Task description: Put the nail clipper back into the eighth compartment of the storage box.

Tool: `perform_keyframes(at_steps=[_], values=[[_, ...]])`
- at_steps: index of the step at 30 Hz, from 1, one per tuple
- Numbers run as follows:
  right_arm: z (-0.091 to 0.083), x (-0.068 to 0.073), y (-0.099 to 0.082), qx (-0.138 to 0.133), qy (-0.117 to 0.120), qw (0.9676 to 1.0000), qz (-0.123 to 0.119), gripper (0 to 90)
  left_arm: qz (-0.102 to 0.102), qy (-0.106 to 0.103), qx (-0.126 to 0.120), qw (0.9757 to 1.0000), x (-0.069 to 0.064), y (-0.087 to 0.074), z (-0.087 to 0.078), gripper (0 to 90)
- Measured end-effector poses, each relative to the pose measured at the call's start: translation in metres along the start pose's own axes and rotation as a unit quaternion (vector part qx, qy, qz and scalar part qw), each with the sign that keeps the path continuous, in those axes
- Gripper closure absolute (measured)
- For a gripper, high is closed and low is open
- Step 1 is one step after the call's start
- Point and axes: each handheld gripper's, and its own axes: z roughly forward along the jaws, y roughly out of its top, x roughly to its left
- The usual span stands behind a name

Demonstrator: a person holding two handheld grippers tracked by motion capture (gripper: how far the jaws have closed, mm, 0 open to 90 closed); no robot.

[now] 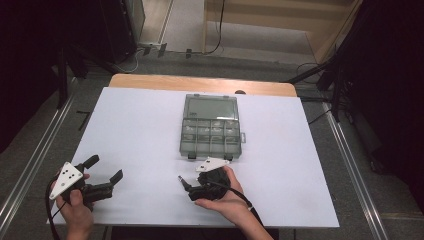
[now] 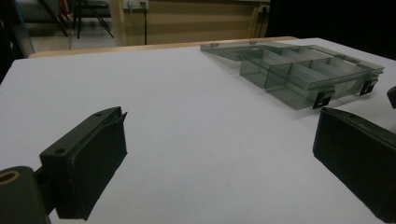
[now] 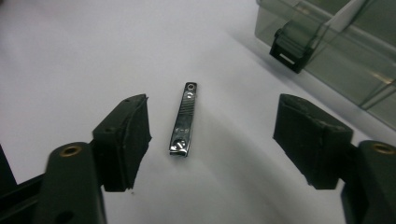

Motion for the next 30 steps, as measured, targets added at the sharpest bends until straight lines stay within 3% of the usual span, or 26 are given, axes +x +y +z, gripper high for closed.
perform_keyframes(at_steps=[5,7,9,12,16,20,24,27,30], values=[[0.005,0.003,-0.004,-0.007,-0.007,0.9999,-0.003,45.5,0.000,0.000,0.001,1.0000,0.000,0.000,0.000,2.2],[0.006,0.003,-0.004,-0.007,-0.009,0.9999,-0.005,47.9,-0.001,0.000,0.001,1.0000,0.000,0.000,0.000,2.2],[0.008,0.003,-0.005,-0.008,0.004,0.9999,-0.005,53.4,0.000,0.000,0.003,1.0000,0.000,0.000,0.000,2.2],[0.010,0.007,-0.004,0.004,0.020,0.9998,0.008,56.5,0.000,0.000,0.003,1.0000,0.000,0.000,0.001,2.2],[0.014,0.011,-0.005,0.014,0.006,0.9999,0.001,60.4,-0.001,0.000,0.003,1.0000,0.000,0.000,0.001,2.2],[0.017,0.012,-0.005,0.023,0.026,0.9994,0.008,64.5,-0.002,0.000,0.003,1.0000,0.000,0.000,0.001,2.2],[0.018,0.015,-0.006,0.024,0.019,0.9995,0.001,66.4,-0.001,0.001,0.003,1.0000,0.000,0.000,0.001,2.2],[0.021,0.014,-0.007,0.028,0.021,0.9993,0.012,64.6,-0.002,0.001,0.003,1.0000,0.000,0.000,0.001,2.2],[0.023,0.015,-0.010,0.028,0.014,0.9994,0.011,68.5,-0.002,0.001,0.004,1.0000,0.000,0.000,0.001,2.2]])
